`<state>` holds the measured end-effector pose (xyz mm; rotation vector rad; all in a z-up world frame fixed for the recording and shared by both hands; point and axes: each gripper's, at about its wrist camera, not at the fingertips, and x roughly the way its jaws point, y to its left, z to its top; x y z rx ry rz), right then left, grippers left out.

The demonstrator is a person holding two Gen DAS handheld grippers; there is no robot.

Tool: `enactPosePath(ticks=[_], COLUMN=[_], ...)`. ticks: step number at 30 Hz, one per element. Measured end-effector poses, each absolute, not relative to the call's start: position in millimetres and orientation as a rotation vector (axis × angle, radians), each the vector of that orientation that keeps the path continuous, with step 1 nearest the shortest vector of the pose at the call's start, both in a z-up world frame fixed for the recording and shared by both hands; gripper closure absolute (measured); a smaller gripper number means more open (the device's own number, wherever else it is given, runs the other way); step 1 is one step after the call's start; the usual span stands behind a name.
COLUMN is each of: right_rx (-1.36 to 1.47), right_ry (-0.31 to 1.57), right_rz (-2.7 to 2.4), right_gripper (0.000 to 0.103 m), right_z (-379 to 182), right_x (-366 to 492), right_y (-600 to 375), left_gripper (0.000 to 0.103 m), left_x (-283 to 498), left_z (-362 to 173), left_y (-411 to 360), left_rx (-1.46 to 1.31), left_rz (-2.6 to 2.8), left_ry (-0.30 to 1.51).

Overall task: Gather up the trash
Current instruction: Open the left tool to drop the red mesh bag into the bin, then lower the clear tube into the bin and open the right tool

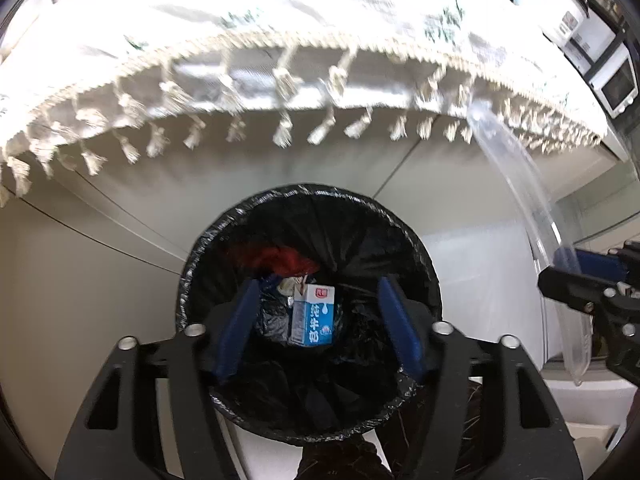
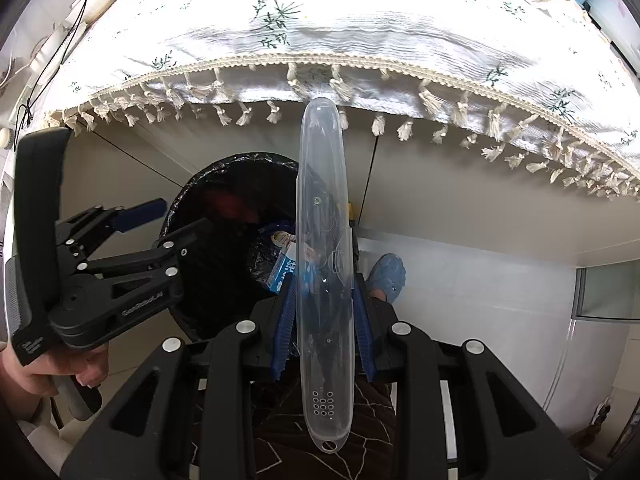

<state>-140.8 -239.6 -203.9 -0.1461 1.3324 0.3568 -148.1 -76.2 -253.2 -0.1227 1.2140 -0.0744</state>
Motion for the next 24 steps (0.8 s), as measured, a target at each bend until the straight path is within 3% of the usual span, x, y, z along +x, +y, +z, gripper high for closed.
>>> enactPosePath(ticks=[7,10,24], right_rx=[-0.128,-0.117,-0.150], right_ry=[1.329,1.335,1.344], right_rz=[0.360,0.364,0.387], right_gripper=[0.076,0.076,0.076], right_z=[-208,-214,-243], right_x=[-138,-136,-138], right_y=[-222,-213,-176], left_gripper=[0.012,0.007,0.006], left_x=[-152,-156,-170], left_z=[-235,-228,-228], left_y=[-61,-52,-13], left_rx=[-0.144,-0.156,-0.219], left_rz=[-0.030,-0.011,0.066], left_ry=[1.183,1.175,1.209])
